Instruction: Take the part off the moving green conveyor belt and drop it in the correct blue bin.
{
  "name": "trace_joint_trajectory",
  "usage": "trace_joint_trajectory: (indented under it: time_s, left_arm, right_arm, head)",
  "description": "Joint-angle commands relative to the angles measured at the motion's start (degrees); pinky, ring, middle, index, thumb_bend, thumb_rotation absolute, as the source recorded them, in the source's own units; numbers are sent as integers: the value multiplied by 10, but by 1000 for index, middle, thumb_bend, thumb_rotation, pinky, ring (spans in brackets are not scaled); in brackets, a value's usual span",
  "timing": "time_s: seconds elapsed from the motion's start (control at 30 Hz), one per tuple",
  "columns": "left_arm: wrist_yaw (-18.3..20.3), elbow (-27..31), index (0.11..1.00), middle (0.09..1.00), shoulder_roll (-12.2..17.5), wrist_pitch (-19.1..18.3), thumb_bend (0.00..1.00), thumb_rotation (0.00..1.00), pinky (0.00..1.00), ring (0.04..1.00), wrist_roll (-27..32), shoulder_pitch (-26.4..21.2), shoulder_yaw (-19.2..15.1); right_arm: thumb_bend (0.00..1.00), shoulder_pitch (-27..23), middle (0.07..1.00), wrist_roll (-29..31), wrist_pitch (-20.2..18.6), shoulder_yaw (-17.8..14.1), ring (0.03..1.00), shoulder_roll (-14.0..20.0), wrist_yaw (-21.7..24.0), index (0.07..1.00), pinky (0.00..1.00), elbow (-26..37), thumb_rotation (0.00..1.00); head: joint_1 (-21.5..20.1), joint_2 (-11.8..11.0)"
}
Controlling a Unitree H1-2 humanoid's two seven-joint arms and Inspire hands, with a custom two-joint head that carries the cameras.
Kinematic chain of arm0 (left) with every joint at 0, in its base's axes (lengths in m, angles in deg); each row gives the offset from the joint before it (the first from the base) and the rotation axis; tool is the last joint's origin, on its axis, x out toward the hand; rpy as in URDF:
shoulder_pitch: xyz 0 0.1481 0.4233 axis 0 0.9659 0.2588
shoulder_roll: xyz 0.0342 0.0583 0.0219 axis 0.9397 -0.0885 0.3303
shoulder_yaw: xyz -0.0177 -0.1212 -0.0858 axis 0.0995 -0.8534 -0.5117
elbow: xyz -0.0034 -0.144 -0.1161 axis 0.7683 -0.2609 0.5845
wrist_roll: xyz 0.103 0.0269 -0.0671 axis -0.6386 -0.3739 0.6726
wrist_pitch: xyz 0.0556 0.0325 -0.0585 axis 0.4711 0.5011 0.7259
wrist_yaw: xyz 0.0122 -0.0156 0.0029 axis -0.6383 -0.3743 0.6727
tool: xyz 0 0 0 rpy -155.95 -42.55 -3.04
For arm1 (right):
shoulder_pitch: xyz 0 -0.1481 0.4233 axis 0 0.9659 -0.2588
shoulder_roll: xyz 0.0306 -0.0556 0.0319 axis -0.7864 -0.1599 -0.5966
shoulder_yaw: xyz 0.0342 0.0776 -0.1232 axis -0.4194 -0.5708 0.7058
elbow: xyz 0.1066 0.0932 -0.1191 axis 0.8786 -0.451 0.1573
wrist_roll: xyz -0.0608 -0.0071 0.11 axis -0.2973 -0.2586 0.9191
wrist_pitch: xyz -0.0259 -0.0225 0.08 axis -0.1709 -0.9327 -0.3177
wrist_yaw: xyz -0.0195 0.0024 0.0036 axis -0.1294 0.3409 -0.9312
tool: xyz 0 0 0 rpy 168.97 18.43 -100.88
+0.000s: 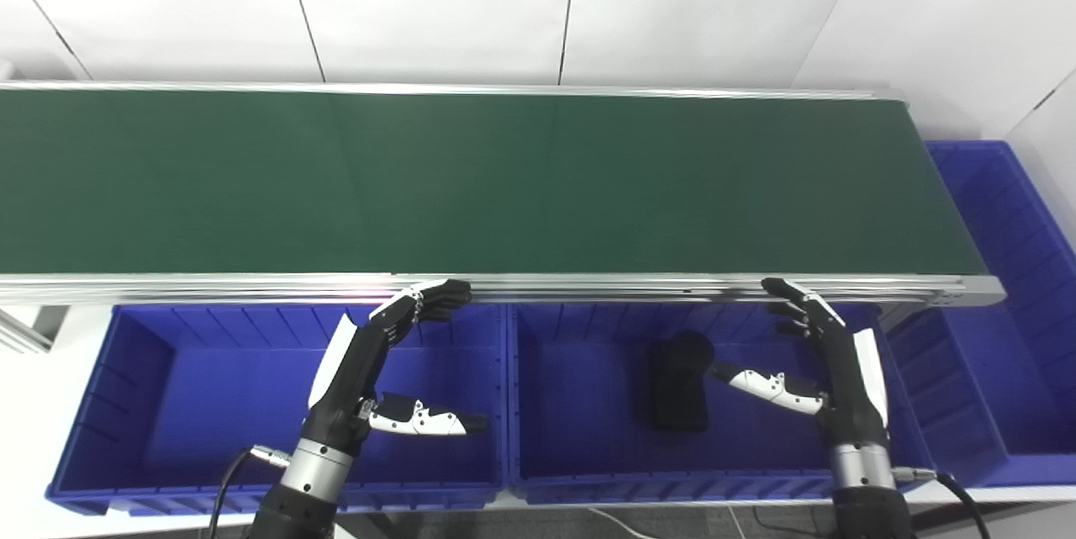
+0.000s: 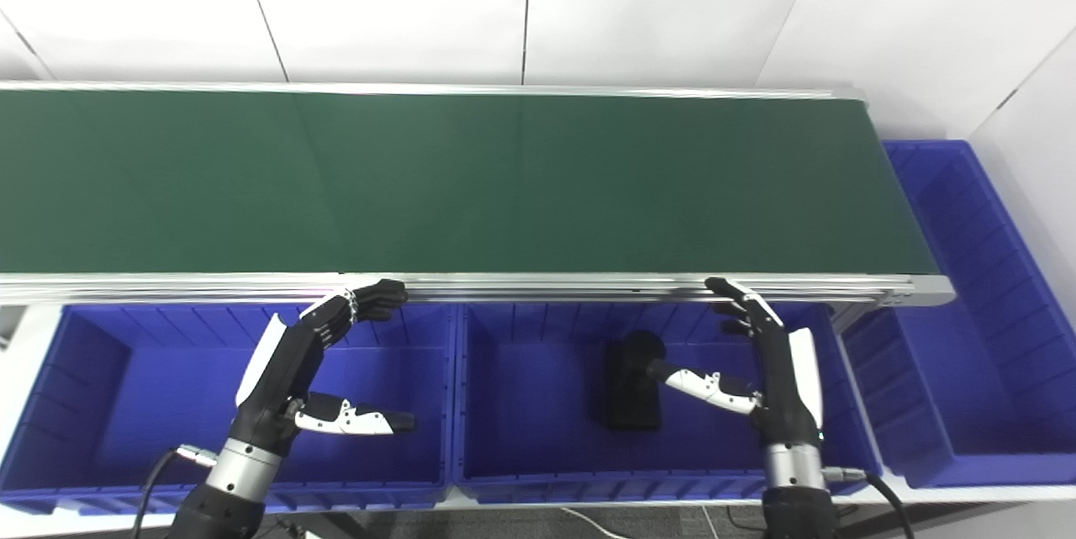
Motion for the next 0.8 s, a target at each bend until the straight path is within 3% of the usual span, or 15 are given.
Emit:
trace_joint_trajectory:
  time_s: [0.0, 0.33, 0.77]
  left_arm:
    - [-7, 3, 740, 741, -4, 14, 974, 96, 700, 739, -3, -3, 5]
    - [-54, -11, 719, 731, 4, 14, 979, 125, 652, 716, -33, -9, 33]
    - [-81, -10, 721, 732, 16, 14, 969, 119, 658, 720, -31, -13, 56]
  right_arm:
    - [1000, 1, 753, 13, 54, 9, 669, 0, 9, 742, 584, 26, 327]
    - [987, 20, 760, 29, 72, 51, 664, -23, 39, 732, 576, 82, 335]
    - [998, 21, 738, 27, 57, 84, 651, -60, 53, 722, 563, 90, 327]
  head:
    - [2, 0]
    - [27, -21]
    - [35, -14]
